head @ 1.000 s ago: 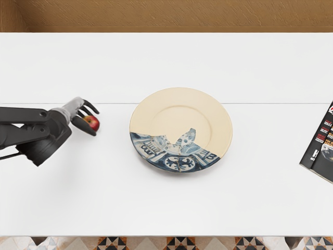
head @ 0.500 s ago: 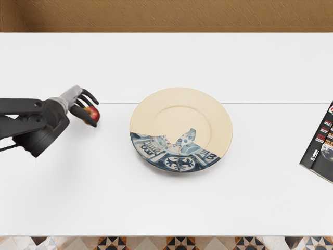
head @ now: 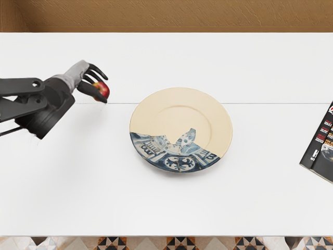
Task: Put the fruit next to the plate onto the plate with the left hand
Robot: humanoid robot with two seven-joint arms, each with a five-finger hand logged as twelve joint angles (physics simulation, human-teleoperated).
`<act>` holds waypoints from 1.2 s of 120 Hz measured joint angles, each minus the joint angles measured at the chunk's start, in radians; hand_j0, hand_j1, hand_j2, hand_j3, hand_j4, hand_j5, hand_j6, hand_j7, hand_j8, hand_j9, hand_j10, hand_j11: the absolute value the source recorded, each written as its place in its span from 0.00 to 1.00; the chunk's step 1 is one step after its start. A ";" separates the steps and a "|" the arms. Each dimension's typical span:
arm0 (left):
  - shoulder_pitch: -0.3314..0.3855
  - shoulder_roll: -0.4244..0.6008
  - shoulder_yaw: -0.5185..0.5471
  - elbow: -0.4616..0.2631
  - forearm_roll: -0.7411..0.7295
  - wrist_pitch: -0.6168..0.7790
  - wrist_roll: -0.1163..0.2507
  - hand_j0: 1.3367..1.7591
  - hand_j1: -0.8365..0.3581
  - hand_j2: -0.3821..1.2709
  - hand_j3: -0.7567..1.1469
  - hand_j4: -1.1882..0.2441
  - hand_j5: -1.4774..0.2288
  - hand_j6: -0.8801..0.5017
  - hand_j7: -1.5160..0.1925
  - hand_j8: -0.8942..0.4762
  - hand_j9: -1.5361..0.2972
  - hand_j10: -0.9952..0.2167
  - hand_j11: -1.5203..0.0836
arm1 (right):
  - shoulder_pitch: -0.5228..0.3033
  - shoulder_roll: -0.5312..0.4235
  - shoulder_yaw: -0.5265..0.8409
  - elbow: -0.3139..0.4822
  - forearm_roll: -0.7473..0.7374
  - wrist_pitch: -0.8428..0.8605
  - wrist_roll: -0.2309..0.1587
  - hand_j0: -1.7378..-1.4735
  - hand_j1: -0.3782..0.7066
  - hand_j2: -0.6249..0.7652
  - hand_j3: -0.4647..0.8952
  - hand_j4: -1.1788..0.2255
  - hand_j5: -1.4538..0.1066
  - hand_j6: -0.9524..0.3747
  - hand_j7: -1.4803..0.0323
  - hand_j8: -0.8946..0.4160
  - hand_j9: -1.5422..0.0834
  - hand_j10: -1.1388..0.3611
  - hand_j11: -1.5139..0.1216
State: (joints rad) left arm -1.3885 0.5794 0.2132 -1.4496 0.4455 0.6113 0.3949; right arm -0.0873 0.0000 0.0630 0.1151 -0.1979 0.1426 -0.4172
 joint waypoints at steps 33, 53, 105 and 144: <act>-0.035 -0.090 -0.014 0.001 -0.002 0.000 0.000 0.76 0.42 0.56 0.40 0.38 0.36 0.24 0.38 0.29 0.37 0.28 0.42 | 0.000 0.000 0.000 0.000 0.000 0.000 0.000 0.30 0.03 0.45 0.34 0.84 0.93 0.72 0.98 0.68 0.95 0.76 0.93; -0.045 -0.135 -0.014 0.001 0.000 0.000 0.000 0.76 0.42 0.57 0.40 0.38 0.36 0.24 0.38 0.29 0.37 0.28 0.42 | 0.000 0.000 0.000 0.000 0.000 0.000 0.000 0.30 0.03 0.45 0.34 0.84 0.93 0.72 0.98 0.68 0.95 0.76 0.93; -0.046 -0.240 -0.012 0.001 -0.002 0.000 0.000 0.76 0.42 0.56 0.40 0.38 0.36 0.23 0.38 0.28 0.37 0.28 0.42 | 0.000 0.000 0.000 0.000 0.000 0.000 0.000 0.30 0.03 0.45 0.34 0.84 0.93 0.72 0.98 0.68 0.95 0.76 0.93; -0.027 -0.280 -0.008 0.003 -0.005 0.000 0.000 0.76 0.43 0.56 0.40 0.38 0.37 0.23 0.38 0.28 0.38 0.28 0.42 | 0.000 0.000 0.000 0.000 0.000 0.000 0.000 0.30 0.03 0.45 0.34 0.84 0.93 0.72 0.98 0.68 0.95 0.76 0.93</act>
State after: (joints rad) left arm -1.4159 0.2995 0.2050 -1.4470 0.4406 0.6113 0.3948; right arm -0.0871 0.0000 0.0630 0.1151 -0.1979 0.1426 -0.4172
